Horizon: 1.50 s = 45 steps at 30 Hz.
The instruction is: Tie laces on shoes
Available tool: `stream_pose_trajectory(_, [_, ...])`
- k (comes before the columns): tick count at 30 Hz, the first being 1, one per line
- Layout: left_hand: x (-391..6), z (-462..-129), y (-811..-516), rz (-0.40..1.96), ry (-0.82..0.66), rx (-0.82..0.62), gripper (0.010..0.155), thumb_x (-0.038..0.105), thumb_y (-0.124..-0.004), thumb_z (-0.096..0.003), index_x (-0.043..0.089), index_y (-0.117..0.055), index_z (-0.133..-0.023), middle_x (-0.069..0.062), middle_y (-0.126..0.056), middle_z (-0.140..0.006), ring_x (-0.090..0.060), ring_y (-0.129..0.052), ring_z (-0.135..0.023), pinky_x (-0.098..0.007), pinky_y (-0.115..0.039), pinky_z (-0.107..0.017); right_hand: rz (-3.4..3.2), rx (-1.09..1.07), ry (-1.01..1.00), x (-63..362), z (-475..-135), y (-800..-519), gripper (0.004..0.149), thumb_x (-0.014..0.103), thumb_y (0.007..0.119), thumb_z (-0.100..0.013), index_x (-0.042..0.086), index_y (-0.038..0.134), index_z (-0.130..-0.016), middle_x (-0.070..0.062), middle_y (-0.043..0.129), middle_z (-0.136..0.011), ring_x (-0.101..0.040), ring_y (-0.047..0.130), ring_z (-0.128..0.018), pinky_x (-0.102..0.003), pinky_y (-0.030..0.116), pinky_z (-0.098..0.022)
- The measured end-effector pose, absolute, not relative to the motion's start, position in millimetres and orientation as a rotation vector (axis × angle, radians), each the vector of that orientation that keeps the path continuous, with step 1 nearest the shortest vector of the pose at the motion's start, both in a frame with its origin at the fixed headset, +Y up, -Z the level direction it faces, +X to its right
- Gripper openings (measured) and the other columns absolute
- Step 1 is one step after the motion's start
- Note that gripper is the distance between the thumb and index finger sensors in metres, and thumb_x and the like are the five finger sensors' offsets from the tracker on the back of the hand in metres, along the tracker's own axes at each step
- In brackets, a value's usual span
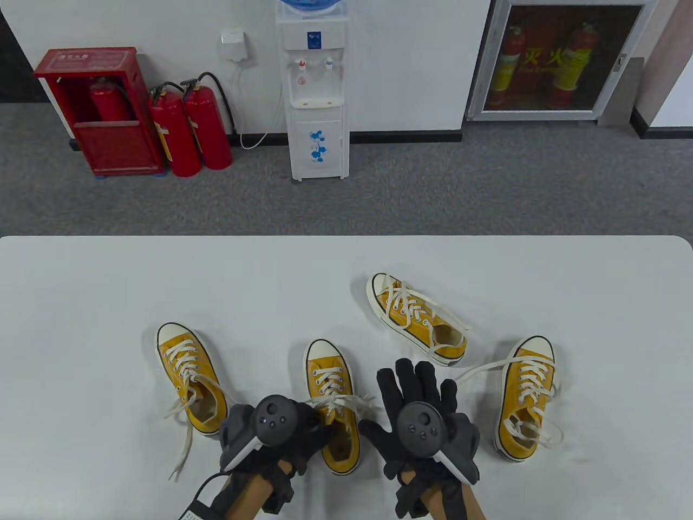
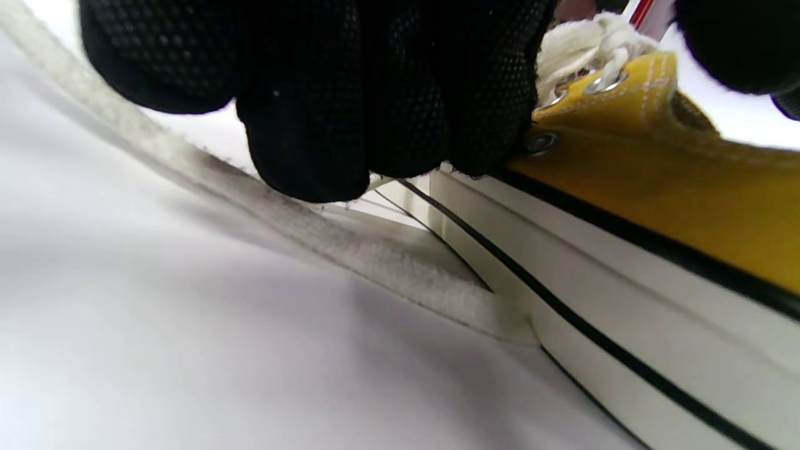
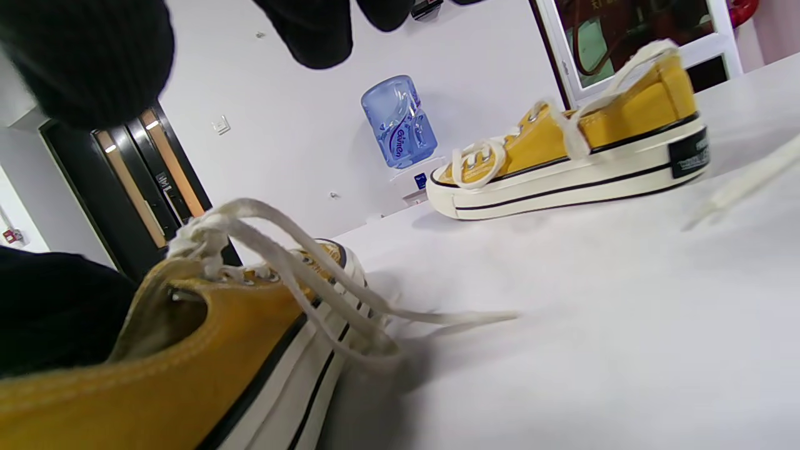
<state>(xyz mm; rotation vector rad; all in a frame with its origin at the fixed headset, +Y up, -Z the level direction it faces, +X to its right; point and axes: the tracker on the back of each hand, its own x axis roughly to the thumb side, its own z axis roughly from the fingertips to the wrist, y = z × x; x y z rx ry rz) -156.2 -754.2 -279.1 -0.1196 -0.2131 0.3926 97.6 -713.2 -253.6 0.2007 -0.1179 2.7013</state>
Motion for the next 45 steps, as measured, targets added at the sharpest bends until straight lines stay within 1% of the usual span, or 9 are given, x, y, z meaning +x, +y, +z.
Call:
stream_pose_trajectory(5, [-155.2,-280.1,-760.6,0.368,-0.203,-0.138,0.069,0.079,-0.074,-0.0364,0.028,-0.090,-0.080,-0.004,-0.099,-0.077,-0.029,-0.105,-0.053,-0.054,-0.083,-0.046,2.706,0.203,-0.122,101.0,-251.1,-719.2,0.090,0.066,0.076,-0.037,0.028,0.044,-0.112,0.002,0.019,-0.120,-0.041,0.018,-0.114,-0.073,0.009,-0.073])
stream_pose_trajectory(7, [-154.5,-279.5,-760.7,0.382,-0.205,-0.143,0.066,0.076,-0.075,-0.0387,0.027,-0.090,-0.080,-0.005,-0.099,-0.077,-0.031,-0.105,-0.051,-0.054,-0.083,-0.046,2.690,0.199,-0.119,103.3,-250.7,-721.0,0.089,0.065,0.076,-0.037,0.027,0.044,-0.112,0.001,0.020,-0.119,-0.041,0.019,-0.114,-0.073,0.010,-0.073])
stream_pose_trajectory(14, [-149.9,-276.8,-760.1,0.364,-0.199,-0.112,0.059,0.069,-0.077,-0.0424,0.025,-0.091,-0.079,-0.005,-0.100,-0.073,-0.027,-0.106,-0.046,-0.051,-0.085,-0.041,2.708,0.209,-0.097,101.8,-250.5,-726.5,0.088,0.065,0.076,-0.038,0.026,0.046,-0.112,0.000,0.021,-0.119,-0.042,0.021,-0.114,-0.073,0.011,-0.073])
stream_pose_trajectory(21, [-144.6,-275.2,-754.7,0.337,-0.182,-0.087,0.051,0.062,-0.079,-0.0445,0.025,-0.093,-0.076,-0.004,-0.101,-0.068,-0.025,-0.106,-0.039,-0.049,-0.086,-0.038,2.706,0.218,-0.092,100.0,-249.9,-727.5,0.088,0.065,0.076,-0.038,0.026,0.047,-0.111,-0.001,0.022,-0.119,-0.043,0.022,-0.113,-0.074,0.012,-0.072])
stream_pose_trajectory(26, [-140.9,-273.8,-749.1,0.384,-0.170,-0.059,0.041,0.054,-0.081,-0.0457,0.026,-0.095,-0.072,-0.003,-0.103,-0.064,-0.024,-0.106,-0.035,-0.049,-0.087,-0.035,2.702,0.217,-0.088,100.2,-249.5,-726.7,0.087,0.064,0.076,-0.039,0.025,0.047,-0.111,-0.001,0.022,-0.119,-0.043,0.023,-0.113,-0.074,0.012,-0.072])
stream_pose_trajectory(32, [-137.4,-274.9,-747.7,0.399,-0.135,-0.033,0.037,0.053,-0.082,-0.0446,0.027,-0.097,-0.067,0.001,-0.106,-0.058,-0.021,-0.108,-0.031,-0.046,-0.089,-0.033,2.684,0.210,-0.092,101.2,-249.9,-727.1,0.086,0.064,0.076,-0.039,0.025,0.048,-0.111,-0.001,0.023,-0.119,-0.043,0.025,-0.113,-0.074,0.013,-0.072])
stream_pose_trajectory(36, [-137.8,-276.8,-741.5,0.408,-0.098,0.033,0.035,0.054,-0.081,-0.0437,0.031,-0.098,-0.063,0.004,-0.108,-0.056,-0.019,-0.111,-0.031,-0.044,-0.092,-0.033,2.670,0.209,-0.073,101.8,-250.0,-727.7,0.086,0.064,0.076,-0.039,0.024,0.048,-0.111,-0.002,0.023,-0.119,-0.044,0.025,-0.113,-0.074,0.013,-0.072])
stream_pose_trajectory(40, [-143.2,-280.2,-731.9,0.448,-0.073,0.085,0.033,0.054,-0.081,-0.0431,0.032,-0.098,-0.061,0.004,-0.108,-0.058,-0.019,-0.112,-0.033,-0.044,-0.092,-0.034,2.653,0.201,-0.087,103.9,-249.8,-725.8,0.086,0.063,0.076,-0.040,0.024,0.049,-0.111,-0.002,0.023,-0.119,-0.044,0.025,-0.113,-0.074,0.013,-0.072])
stream_pose_trajectory(45, [-150.2,-286.6,-715.4,0.469,-0.041,0.102,0.030,0.053,-0.082,-0.0434,0.034,-0.097,-0.061,0.005,-0.108,-0.062,-0.018,-0.113,-0.037,-0.043,-0.092,-0.036,2.641,0.196,-0.098,105.5,-249.6,-724.5,0.085,0.063,0.076,-0.040,0.024,0.049,-0.111,-0.002,0.023,-0.119,-0.044,0.025,-0.113,-0.074,0.014,-0.072])
